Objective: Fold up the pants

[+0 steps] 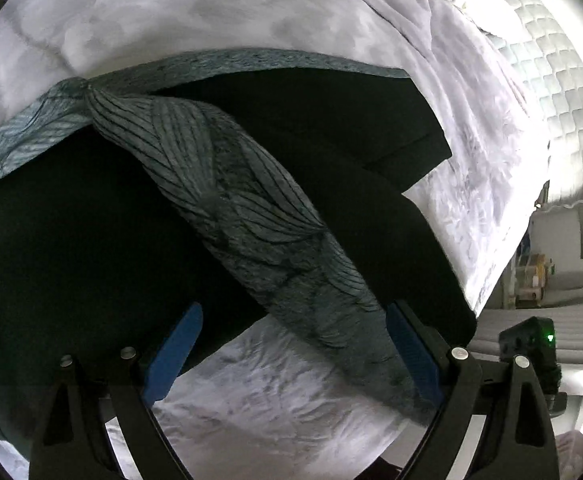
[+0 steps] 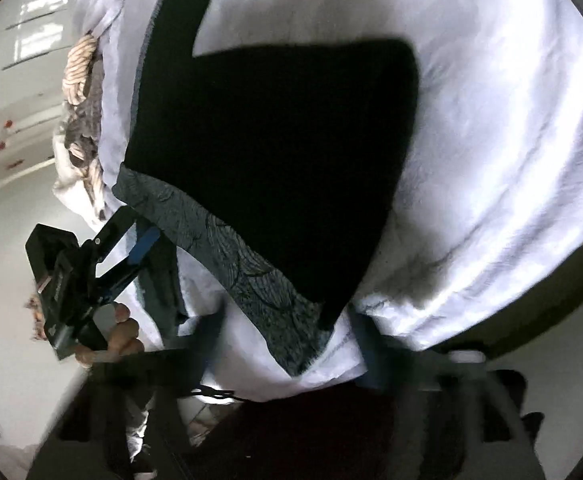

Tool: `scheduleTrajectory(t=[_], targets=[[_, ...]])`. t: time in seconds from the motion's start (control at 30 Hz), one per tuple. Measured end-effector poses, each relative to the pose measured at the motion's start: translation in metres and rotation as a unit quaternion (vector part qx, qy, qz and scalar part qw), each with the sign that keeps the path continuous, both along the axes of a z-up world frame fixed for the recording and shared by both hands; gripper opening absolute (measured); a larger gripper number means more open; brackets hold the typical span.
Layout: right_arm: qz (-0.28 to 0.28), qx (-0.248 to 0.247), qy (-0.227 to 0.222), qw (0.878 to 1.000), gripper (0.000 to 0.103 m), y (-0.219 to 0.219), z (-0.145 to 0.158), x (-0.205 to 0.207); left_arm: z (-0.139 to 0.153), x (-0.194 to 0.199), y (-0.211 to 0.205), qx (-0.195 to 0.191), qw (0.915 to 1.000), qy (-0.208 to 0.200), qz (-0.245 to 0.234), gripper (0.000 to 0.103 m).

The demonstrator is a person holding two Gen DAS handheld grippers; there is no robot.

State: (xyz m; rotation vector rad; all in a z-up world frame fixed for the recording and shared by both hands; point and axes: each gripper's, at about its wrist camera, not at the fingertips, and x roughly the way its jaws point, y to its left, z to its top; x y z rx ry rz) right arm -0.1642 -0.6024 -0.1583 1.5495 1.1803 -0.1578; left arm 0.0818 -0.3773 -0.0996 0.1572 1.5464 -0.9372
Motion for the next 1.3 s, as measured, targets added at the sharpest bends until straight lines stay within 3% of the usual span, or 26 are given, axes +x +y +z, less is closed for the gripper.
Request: scheduleTrajectory(t=[0.1,0.27,0.53,0.6,0.67,0.77,0.83,0.93,1.0,1.03,1.07,1.17,1.23,1.3], targets=[[-0.008,0.0,-0.043,0.999,0.021,-0.001,0.02,0.015,0.011,0.007,-0.006,-0.027,0.9992,0.018,0.021,0.094],[-0.03,-0.022,-0.117,0.992,0.021,-0.052,0.063,0.05,0.032,0.031,-0.033,-0.058,0.997,0.001,0.05,0.094],[-0.052,-0.08,-0.15,0.984,0.022,-0.163,0.074,0.154,0.055,0.088,-0.073,-0.065,0.9902,-0.082,0.093,0.094],[-0.056,-0.096,-0.137,0.984,0.029,-0.19,0.071,0.171,0.065,0.1,-0.07,-0.061,0.986,-0.111,0.108,0.094],[-0.045,-0.125,-0.101,0.986,0.076,-0.211,0.074,0.182,0.069,0.107,-0.063,-0.051,0.9829,-0.129,0.121,0.094],[-0.032,-0.171,-0.102,0.979,0.076,-0.214,0.088,0.168,0.067,0.113,-0.039,-0.026,0.9778,-0.149,0.145,0.094],[-0.025,-0.213,-0.067,0.974,0.076,-0.206,0.087,0.144,0.055,0.112,-0.021,0.004,0.9757,-0.151,0.159,0.094],[-0.034,-0.198,-0.024,0.979,0.068,-0.205,0.054,0.12,0.026,0.105,-0.004,0.056,0.9745,-0.14,0.166,0.094],[-0.041,-0.171,-0.002,0.984,0.045,-0.204,0.024,0.12,0.006,0.099,0.002,0.082,0.974,-0.12,0.174,0.094],[-0.042,-0.158,0.0,0.987,0.01,-0.204,0.01,0.125,0.001,0.096,0.002,0.088,0.9734,-0.117,0.176,0.094],[-0.041,-0.152,-0.003,0.988,0.006,-0.205,0.005,0.126,-0.003,0.093,0.001,0.092,0.9728,-0.117,0.178,0.094],[-0.034,-0.188,-0.038,0.981,0.006,-0.208,0.021,0.143,-0.008,0.089,-0.008,0.103,0.9688,-0.146,0.172,0.094],[-0.003,-0.213,0.002,0.977,0.006,-0.211,0.015,0.146,-0.026,0.092,-0.014,0.134,0.9662,-0.151,0.16,0.094],[0.016,-0.207,0.033,0.978,0.006,-0.211,0.002,0.145,-0.038,0.096,-0.015,0.152,0.9654,-0.139,0.161,0.094]])
